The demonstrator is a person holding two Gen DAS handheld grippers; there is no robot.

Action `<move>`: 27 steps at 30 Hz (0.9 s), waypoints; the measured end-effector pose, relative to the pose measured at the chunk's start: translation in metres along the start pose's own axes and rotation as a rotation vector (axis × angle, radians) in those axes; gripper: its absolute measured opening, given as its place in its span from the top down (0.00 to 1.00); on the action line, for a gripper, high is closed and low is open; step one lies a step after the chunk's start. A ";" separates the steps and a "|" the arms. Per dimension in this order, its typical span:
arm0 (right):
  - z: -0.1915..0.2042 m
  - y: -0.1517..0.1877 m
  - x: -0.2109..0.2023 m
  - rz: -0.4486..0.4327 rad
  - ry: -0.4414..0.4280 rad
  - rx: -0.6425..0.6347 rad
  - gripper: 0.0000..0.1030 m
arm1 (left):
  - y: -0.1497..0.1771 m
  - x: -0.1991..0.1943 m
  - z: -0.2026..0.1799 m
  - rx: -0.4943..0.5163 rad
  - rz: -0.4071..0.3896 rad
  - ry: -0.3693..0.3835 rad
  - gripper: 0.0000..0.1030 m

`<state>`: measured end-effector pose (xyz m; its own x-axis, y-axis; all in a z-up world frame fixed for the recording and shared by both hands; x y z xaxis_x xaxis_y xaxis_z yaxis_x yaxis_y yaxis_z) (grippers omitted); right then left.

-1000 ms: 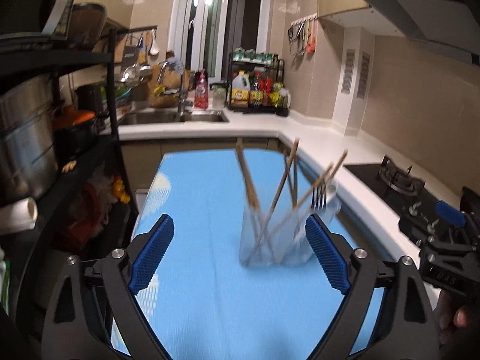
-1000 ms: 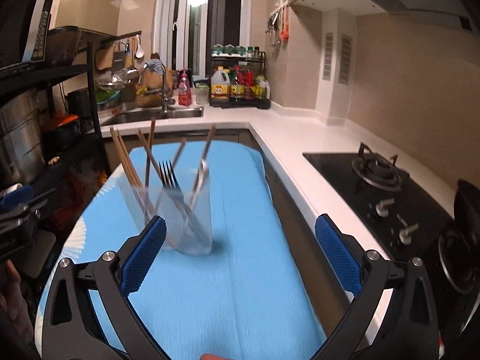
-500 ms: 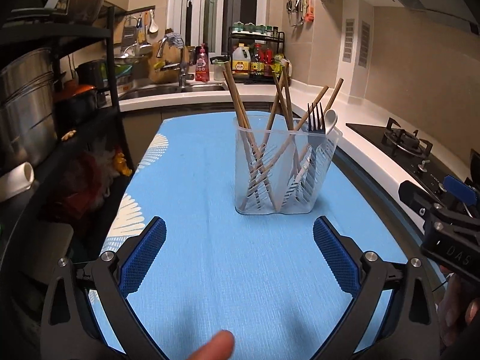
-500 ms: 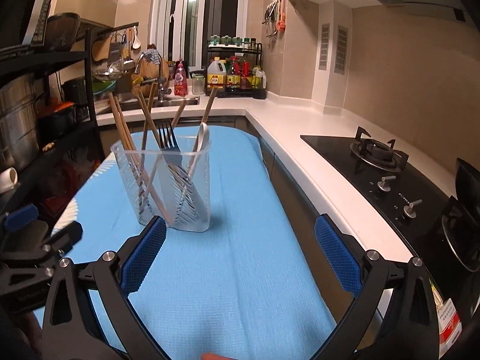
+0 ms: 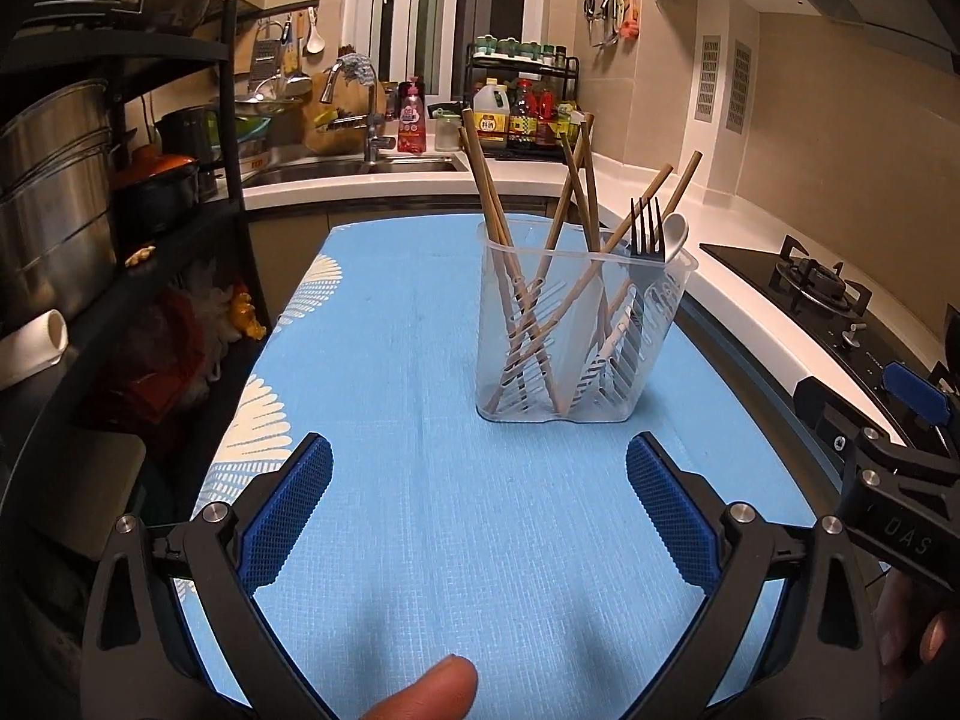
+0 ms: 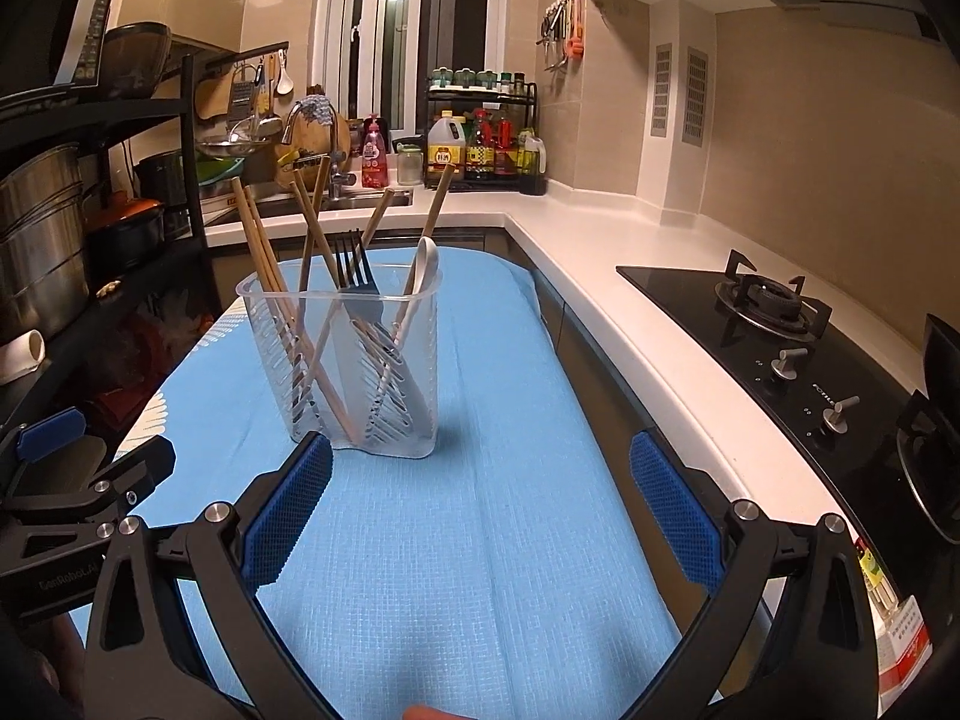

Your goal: Organize utensils

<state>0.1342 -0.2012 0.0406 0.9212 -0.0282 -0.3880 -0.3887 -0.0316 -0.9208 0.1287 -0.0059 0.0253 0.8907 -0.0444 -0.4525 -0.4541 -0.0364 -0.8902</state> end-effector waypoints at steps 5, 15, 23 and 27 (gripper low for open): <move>0.003 0.002 0.000 0.003 0.003 0.003 0.05 | 0.002 0.000 0.001 0.007 0.003 -0.006 0.07; 0.001 0.002 0.002 0.007 0.004 0.007 0.05 | 0.003 0.000 0.002 0.010 0.003 -0.005 0.07; 0.004 0.002 0.001 0.005 0.004 0.003 0.05 | 0.003 0.000 0.001 0.009 0.004 -0.004 0.07; 0.004 0.002 0.000 0.004 0.003 0.003 0.05 | 0.003 -0.001 0.001 0.013 0.003 -0.004 0.07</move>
Point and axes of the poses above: each gripper's, at about its wrist camera, not at the fingertips, and x roughly the way its jaws point, z to its left, y to its underside, the point moved 3 cm from there along x, roughly the way its jaws point, and after that the axes turned 8 degrees about -z, right-handed, at the moved point
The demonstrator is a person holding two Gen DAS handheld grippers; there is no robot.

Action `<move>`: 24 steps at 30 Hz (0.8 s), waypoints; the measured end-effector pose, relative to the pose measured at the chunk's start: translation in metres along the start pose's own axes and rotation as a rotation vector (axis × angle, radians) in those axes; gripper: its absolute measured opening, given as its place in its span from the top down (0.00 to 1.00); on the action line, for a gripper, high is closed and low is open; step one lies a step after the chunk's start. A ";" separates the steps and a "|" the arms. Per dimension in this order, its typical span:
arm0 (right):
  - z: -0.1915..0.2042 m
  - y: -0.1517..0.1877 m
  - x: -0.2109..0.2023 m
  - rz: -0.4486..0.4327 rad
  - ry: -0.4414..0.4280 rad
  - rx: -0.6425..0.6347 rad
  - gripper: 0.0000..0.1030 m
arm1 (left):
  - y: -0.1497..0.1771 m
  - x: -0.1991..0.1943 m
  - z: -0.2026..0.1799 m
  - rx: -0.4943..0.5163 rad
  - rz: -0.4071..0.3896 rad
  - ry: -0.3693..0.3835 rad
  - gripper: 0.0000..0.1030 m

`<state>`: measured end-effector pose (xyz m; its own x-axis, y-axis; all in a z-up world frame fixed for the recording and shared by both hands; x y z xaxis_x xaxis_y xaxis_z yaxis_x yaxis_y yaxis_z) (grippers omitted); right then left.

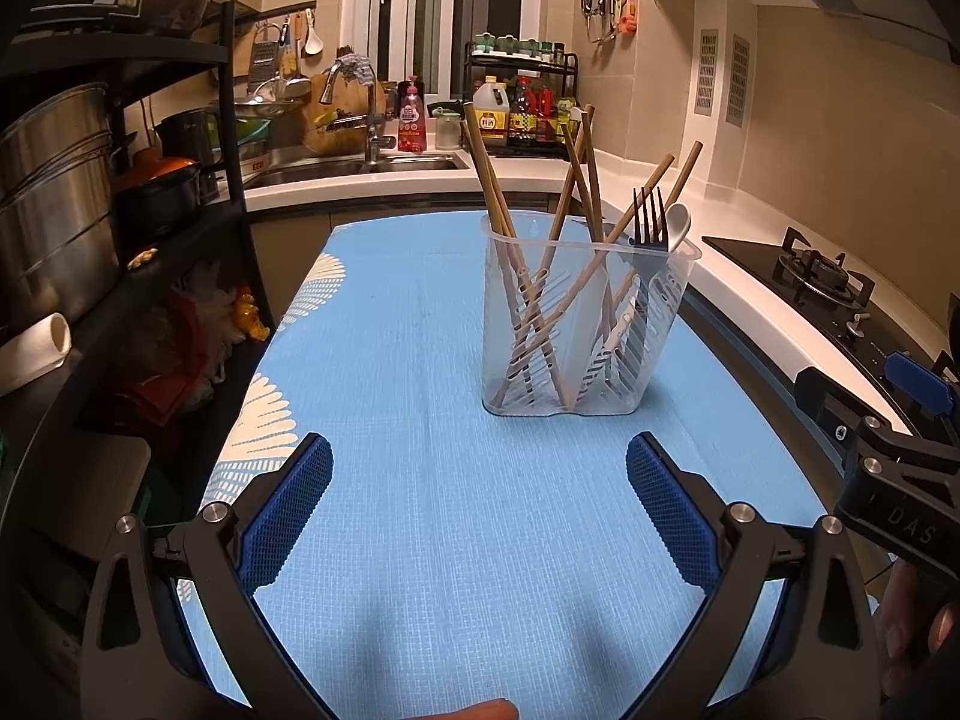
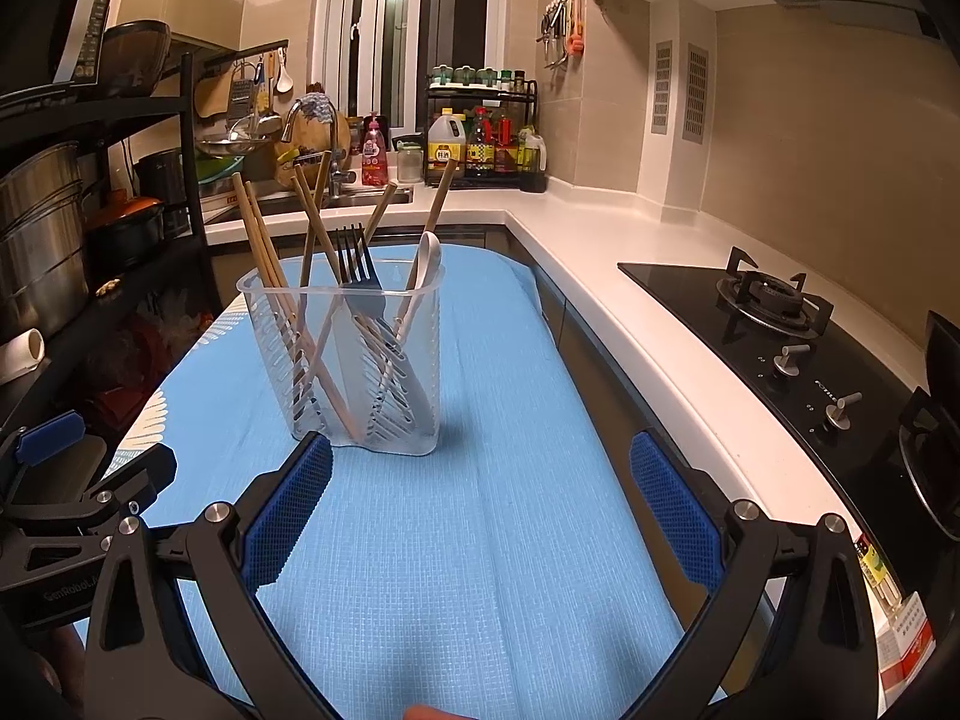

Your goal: Organize utensils

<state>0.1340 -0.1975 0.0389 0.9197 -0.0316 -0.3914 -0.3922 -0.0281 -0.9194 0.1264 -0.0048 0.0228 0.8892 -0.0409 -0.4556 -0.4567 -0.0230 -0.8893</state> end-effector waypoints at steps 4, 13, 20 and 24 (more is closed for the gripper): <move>0.000 0.000 0.000 0.001 -0.001 0.000 0.05 | -0.001 0.000 -0.001 0.004 -0.002 0.000 0.07; 0.000 -0.001 0.000 -0.001 -0.002 -0.001 0.05 | -0.001 0.001 0.000 0.004 0.000 0.005 0.07; 0.002 -0.001 0.000 0.000 -0.003 -0.002 0.05 | -0.001 0.001 -0.001 0.010 -0.002 0.009 0.07; 0.002 -0.001 0.000 0.000 -0.002 -0.001 0.05 | 0.000 0.001 -0.002 0.009 0.001 0.007 0.07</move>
Point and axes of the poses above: each gripper's, at about its wrist camera, not at the fingertips, and x roughly the way its jaws point, z to its left, y to its underside, the point moved 3 cm from there along x, roughly the way its jaws point, and after that the axes turned 8 degrees about -z, right-handed, at the moved point
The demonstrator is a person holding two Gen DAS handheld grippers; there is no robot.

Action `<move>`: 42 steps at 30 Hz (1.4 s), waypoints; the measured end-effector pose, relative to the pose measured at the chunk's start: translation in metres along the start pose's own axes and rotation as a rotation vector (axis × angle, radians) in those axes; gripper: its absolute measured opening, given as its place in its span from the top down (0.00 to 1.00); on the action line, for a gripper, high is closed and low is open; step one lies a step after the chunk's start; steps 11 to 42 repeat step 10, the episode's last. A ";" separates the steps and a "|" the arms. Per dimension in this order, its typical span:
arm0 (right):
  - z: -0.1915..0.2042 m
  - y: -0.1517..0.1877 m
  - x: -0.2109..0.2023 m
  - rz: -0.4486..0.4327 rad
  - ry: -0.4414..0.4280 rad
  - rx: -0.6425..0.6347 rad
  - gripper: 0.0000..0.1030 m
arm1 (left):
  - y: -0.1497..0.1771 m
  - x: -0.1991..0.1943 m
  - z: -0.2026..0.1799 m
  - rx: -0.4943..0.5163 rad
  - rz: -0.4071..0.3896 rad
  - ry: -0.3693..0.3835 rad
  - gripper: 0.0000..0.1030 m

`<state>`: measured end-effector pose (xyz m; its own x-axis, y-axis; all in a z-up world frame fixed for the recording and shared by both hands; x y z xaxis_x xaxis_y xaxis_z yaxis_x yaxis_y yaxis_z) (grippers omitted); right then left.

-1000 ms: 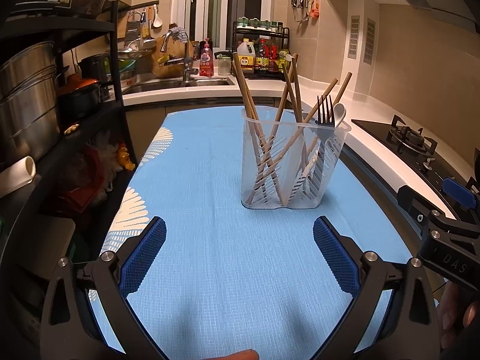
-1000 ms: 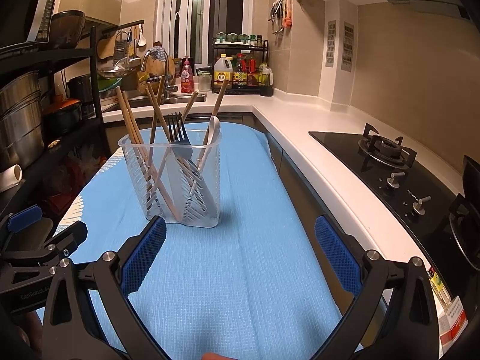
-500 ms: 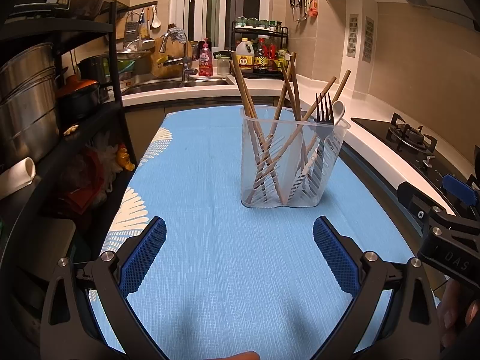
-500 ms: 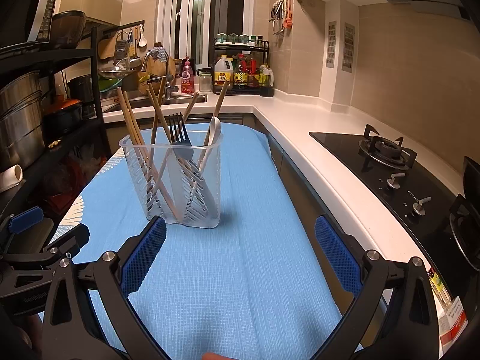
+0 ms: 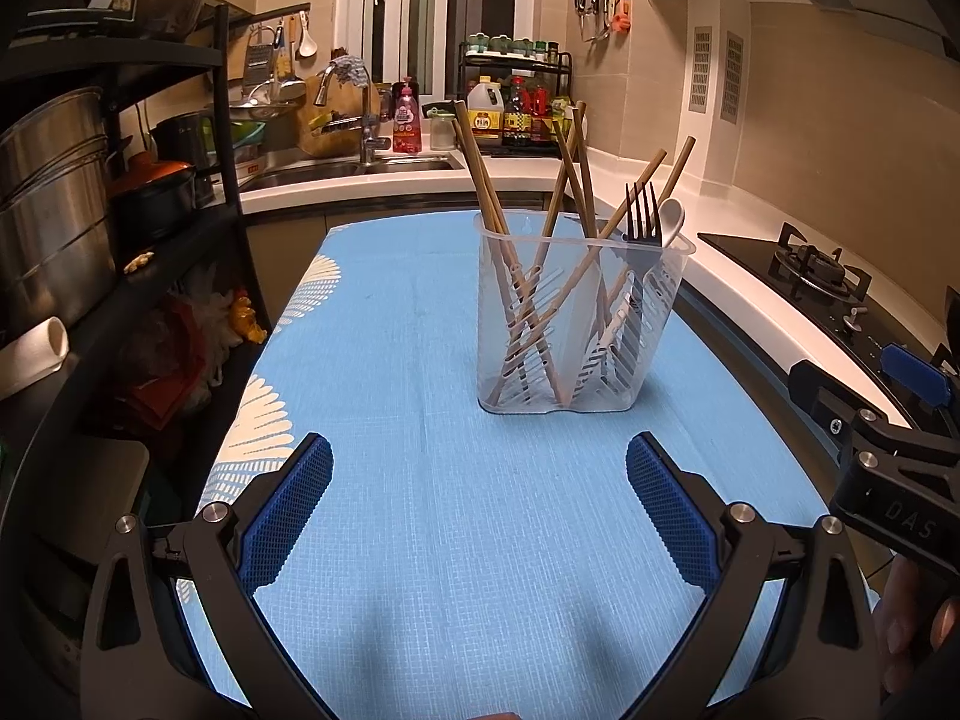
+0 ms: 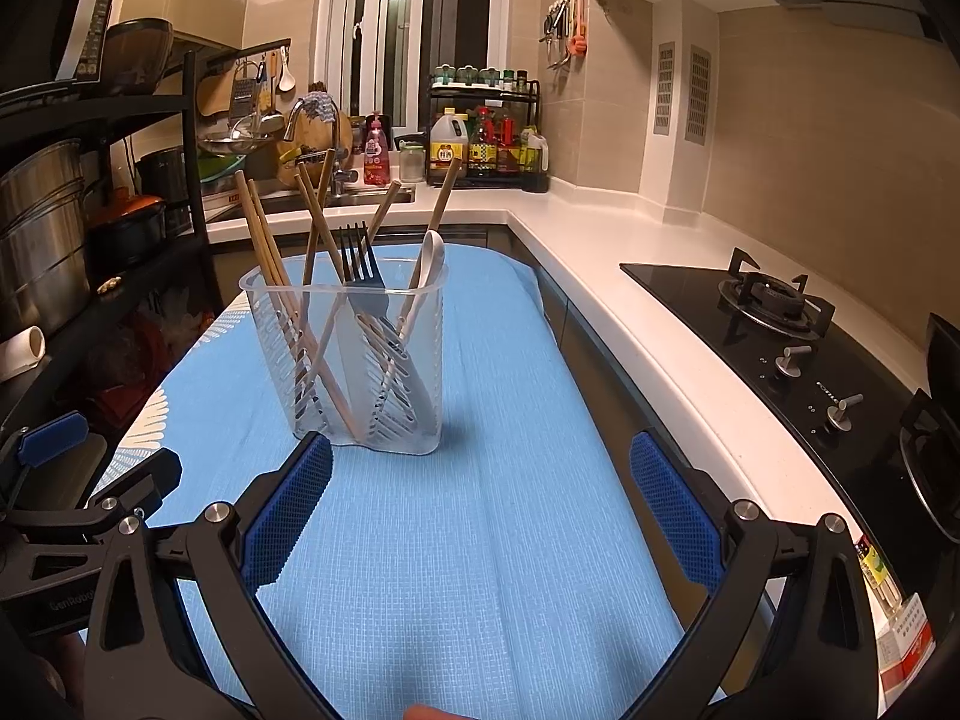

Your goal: Organize utensils

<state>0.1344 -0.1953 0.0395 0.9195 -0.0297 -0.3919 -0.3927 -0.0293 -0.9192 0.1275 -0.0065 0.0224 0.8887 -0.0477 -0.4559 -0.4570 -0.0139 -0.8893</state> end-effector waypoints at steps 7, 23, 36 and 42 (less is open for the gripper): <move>0.002 0.000 -0.001 0.001 0.001 -0.001 0.05 | 0.001 0.001 0.001 0.003 0.006 0.002 0.07; 0.001 0.001 -0.001 0.003 0.000 0.000 0.05 | 0.001 0.001 0.002 0.005 0.009 0.002 0.07; 0.001 0.001 -0.001 0.003 0.000 0.000 0.05 | 0.001 0.001 0.002 0.005 0.009 0.002 0.07; 0.001 0.001 -0.001 0.003 0.000 0.000 0.05 | 0.001 0.001 0.002 0.005 0.009 0.002 0.07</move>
Point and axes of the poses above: each gripper's, at about its wrist camera, not at the fingertips, and x roughly the way its jaws point, z to its left, y to its underside, the point moved 3 cm from there along x, roughly the way its jaws point, and after that the axes turned 8 degrees about -z, right-handed, at the moved point
